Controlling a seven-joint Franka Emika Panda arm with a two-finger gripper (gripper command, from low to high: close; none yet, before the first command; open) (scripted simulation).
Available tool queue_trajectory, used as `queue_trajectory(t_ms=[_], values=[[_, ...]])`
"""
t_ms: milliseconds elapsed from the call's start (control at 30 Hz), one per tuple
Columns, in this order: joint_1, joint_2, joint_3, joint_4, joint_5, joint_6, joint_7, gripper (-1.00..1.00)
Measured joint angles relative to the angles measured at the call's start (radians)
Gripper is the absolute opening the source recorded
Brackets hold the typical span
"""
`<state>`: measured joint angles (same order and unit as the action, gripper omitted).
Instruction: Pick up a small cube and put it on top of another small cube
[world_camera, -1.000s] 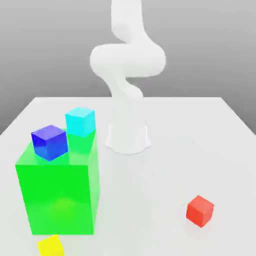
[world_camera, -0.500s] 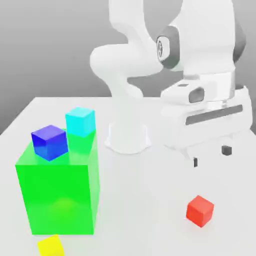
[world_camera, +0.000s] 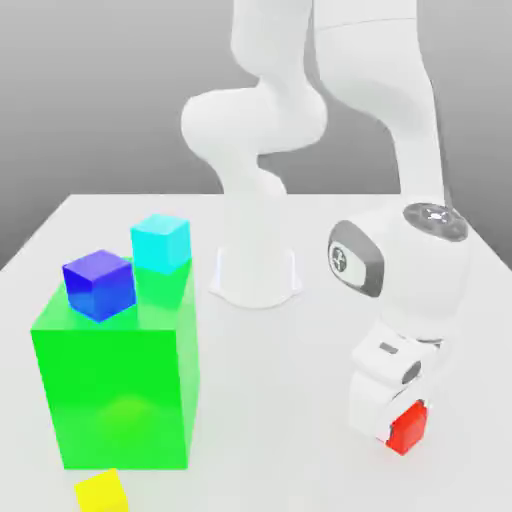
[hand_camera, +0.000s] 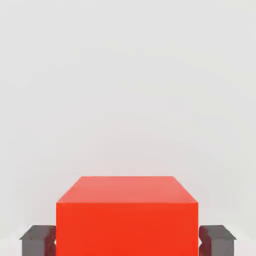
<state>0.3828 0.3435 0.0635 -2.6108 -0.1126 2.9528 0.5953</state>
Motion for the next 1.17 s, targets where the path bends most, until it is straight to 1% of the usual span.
queue_trajectory(t_ms=[67, 133, 267, 333, 433, 567, 767, 900, 933, 967, 1033, 1067, 1167], values=[[0.005, 0.015, -0.005, 0.003, -0.001, 0.012, 0.001, -1.0], [-0.002, -0.019, 0.003, -0.004, 0.003, -0.015, -0.003, -1.0], [-0.024, -0.152, 0.036, -0.03, 0.049, -0.122, -0.037, -1.0], [-0.048, -0.218, 0.026, -0.025, 0.077, -0.192, -0.051, -1.0], [-0.138, -0.306, -0.024, 0.012, 0.104, -0.315, -0.052, -1.0], [-0.266, -0.422, -0.078, 0.066, 0.107, -0.484, -0.028, -1.0], [-0.403, -0.593, -0.19, 0.148, 0.074, -0.736, 0.036, -1.0], [-0.519, -0.708, -0.258, 0.203, 0.039, -0.904, 0.088, -1.0], [-0.54, -0.725, -0.271, 0.205, 0.032, -0.922, 0.098, -1.0], [-0.551, -0.725, -0.279, 0.193, 0.029, -0.909, 0.102, -1.0], [-0.56, -0.705, -0.288, 0.149, 0.028, -0.846, 0.103, -1.0], [-0.562, -0.691, -0.291, 0.124, 0.028, -0.808, 0.102, 1.0], [-0.562, -0.691, -0.291, 0.124, 0.028, -0.808, 0.102, 1.0]])
